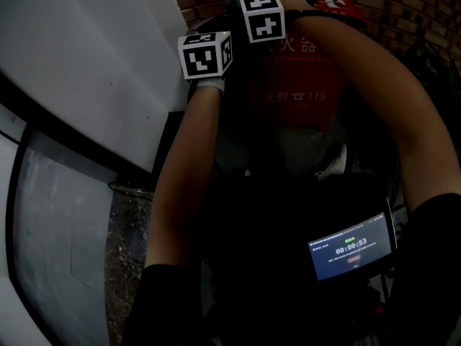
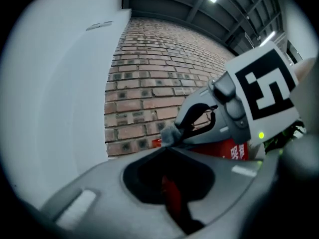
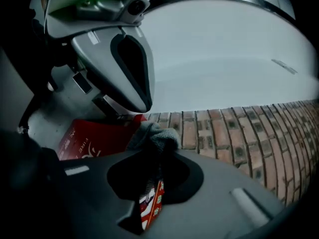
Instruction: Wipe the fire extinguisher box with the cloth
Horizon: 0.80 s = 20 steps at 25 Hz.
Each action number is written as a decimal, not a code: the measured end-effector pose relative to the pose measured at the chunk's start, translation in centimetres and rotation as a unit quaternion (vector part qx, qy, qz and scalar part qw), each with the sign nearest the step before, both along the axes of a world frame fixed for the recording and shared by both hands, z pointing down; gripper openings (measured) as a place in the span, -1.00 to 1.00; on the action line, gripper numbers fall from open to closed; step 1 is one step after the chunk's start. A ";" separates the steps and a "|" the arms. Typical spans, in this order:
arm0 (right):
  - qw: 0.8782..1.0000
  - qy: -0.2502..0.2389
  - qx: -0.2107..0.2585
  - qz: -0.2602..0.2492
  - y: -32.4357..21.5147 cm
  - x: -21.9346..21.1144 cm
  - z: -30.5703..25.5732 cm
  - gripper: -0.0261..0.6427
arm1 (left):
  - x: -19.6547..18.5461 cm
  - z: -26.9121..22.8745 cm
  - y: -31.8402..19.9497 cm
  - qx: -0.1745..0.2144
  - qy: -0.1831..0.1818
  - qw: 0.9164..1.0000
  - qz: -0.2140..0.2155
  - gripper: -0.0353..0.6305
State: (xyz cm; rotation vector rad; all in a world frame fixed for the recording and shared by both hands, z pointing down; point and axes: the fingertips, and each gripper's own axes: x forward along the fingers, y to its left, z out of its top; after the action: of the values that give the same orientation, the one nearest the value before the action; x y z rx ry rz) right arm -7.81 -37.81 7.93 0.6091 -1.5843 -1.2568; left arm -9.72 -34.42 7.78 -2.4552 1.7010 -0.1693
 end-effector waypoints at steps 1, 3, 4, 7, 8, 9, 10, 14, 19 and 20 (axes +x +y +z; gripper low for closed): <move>1.000 0.004 -0.003 0.002 -0.1 0.1 0.3 -0.83 | 0.1 0.2 0.0 -0.001 0.001 1.000 0.001 -0.88; 1.000 0.006 -0.008 0.005 -0.2 0.4 0.5 -0.83 | 0.2 0.4 0.0 -0.001 0.001 1.000 0.003 -0.88; 1.000 0.007 -0.012 0.007 -0.2 0.6 0.5 -0.83 | 0.3 0.4 0.0 0.000 0.000 1.000 0.002 -0.88; 1.000 0.009 -0.026 0.014 0.1 1.4 0.5 -0.83 | 0.5 0.4 0.3 0.002 0.001 1.000 0.001 -0.88; 0.999 0.009 -0.029 0.017 0.3 1.8 0.6 -0.83 | 0.8 0.4 0.5 0.002 0.002 1.000 0.002 -0.88; 0.999 0.009 -0.030 0.019 0.4 2.3 0.7 -0.83 | 1.2 0.3 0.6 0.003 0.002 1.000 0.004 -0.88; 0.999 0.009 -0.030 0.022 0.5 2.9 0.7 -0.83 | 1.6 0.2 0.6 0.005 0.002 1.000 0.007 -0.88; 0.999 0.011 -0.037 0.033 0.9 5.6 0.7 -0.83 | 3.5 -0.1 0.9 0.006 -0.004 1.000 0.016 -0.89; 0.997 0.010 -0.045 0.058 1.1 10.2 0.7 -0.83 | 6.5 -0.2 1.3 0.003 -0.009 1.000 0.030 -0.88; 0.997 0.008 -0.046 0.064 1.1 11.2 0.7 -0.83 | 7.2 -0.3 1.4 0.003 -0.010 0.999 0.032 -0.89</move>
State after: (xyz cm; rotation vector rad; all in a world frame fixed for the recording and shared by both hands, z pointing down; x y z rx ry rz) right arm 3.39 -36.67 8.59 0.6297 -1.5555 -1.0854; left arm -2.56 -33.04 7.46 -2.4923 1.6096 -0.1811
